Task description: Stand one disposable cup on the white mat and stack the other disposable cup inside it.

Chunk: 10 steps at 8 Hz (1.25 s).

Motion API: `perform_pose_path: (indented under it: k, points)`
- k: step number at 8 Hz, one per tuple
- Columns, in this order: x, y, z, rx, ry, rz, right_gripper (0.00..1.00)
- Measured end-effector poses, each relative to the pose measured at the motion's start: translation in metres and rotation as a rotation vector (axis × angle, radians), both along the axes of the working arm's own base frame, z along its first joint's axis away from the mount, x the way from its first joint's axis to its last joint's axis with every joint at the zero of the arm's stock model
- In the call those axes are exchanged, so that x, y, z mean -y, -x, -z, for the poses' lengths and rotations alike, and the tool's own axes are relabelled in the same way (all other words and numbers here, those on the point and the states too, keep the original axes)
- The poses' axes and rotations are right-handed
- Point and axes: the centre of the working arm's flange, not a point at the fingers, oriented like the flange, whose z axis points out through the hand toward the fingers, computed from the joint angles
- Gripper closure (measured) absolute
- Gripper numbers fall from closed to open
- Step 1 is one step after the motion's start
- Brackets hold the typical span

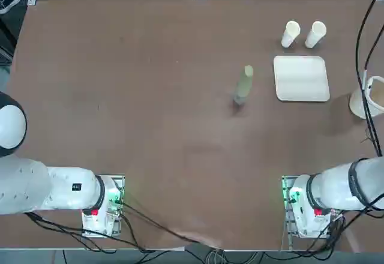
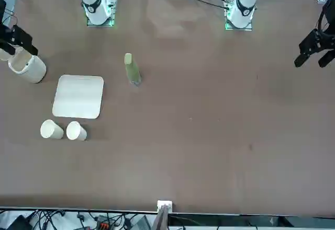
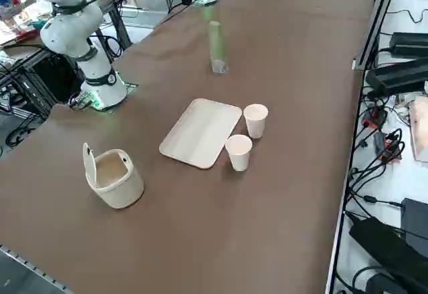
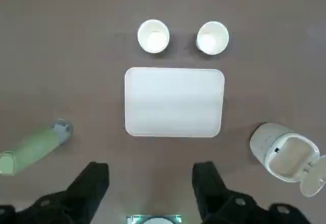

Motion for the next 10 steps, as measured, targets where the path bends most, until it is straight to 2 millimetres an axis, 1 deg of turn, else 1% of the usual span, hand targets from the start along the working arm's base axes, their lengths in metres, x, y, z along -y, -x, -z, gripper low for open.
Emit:
perform_pose_path:
  k: [5,7,8,9,10]
  points:
    - [0.000,-0.001,0.002,-0.001,0.001,0.002,0.00]
    - [0.000,-0.008,0.003,0.035,0.002,0.001,0.00]
    - [0.000,-0.016,0.011,0.056,0.003,0.000,0.00]
    - [-0.001,-0.028,0.031,0.075,0.005,-0.002,0.00]
    - [-0.001,-0.041,0.059,0.094,0.007,-0.004,0.00]
